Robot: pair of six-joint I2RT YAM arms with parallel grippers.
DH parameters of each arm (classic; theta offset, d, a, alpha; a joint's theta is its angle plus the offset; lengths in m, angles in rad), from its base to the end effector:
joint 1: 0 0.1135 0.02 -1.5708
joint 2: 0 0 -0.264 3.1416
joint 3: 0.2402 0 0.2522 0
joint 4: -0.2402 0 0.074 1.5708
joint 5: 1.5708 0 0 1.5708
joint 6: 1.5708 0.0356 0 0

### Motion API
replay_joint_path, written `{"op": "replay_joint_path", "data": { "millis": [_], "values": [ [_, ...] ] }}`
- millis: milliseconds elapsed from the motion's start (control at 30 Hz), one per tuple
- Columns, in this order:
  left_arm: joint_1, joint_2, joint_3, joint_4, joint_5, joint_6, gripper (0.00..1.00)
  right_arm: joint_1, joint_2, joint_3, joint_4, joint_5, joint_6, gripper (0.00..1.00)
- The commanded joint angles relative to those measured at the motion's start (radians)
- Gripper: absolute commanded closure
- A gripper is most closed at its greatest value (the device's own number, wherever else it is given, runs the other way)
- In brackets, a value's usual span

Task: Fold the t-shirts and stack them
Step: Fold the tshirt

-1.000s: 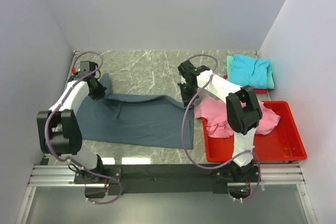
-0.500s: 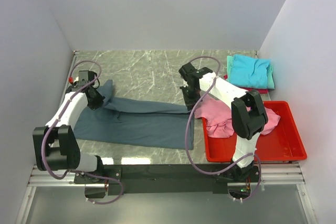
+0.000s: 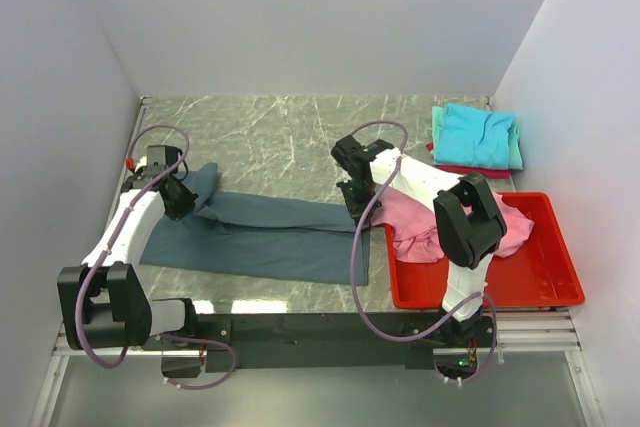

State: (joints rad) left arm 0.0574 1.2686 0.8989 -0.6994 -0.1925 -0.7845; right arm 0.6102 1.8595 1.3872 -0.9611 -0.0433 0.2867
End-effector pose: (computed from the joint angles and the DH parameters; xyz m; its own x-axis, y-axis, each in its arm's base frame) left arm 0.2431 0.0208 0.2375 -0.5148 -0.7241 -0.4589 -0.7232 0.6543 -0.2210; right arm 0.2906 0.2050 0.2000 -0.9419 -0.3139 -0.1193 -0.3242 0.9426 0.0799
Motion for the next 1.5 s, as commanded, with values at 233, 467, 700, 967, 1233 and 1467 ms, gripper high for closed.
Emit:
{"op": "replay_joint_path", "data": {
  "millis": [233,467,700,967,1233,1467],
  "values": [
    [-0.004,-0.041,-0.046,-0.023,-0.009,-0.024,1.00,0.007,-0.026,-0.039,-0.025,0.036,0.016,1.00],
    [-0.004,-0.127,-0.008,-0.113,-0.015,-0.013,0.35,0.010,-0.075,-0.068,-0.063,0.036,0.022,0.67],
    [-0.001,-0.079,0.153,-0.086,-0.008,0.005,0.12,0.008,-0.099,0.047,-0.080,-0.006,0.014,0.60],
    [0.062,0.150,0.291,0.083,0.051,0.092,0.16,0.008,-0.020,0.092,0.010,-0.102,0.023,0.60],
    [0.091,0.386,0.385,0.193,0.214,0.198,0.27,0.007,-0.026,0.061,0.056,-0.153,0.039,0.60],
    [0.091,0.541,0.406,0.219,0.275,0.251,0.16,0.011,-0.017,0.050,0.067,-0.168,0.042,0.60]
  ]
}}
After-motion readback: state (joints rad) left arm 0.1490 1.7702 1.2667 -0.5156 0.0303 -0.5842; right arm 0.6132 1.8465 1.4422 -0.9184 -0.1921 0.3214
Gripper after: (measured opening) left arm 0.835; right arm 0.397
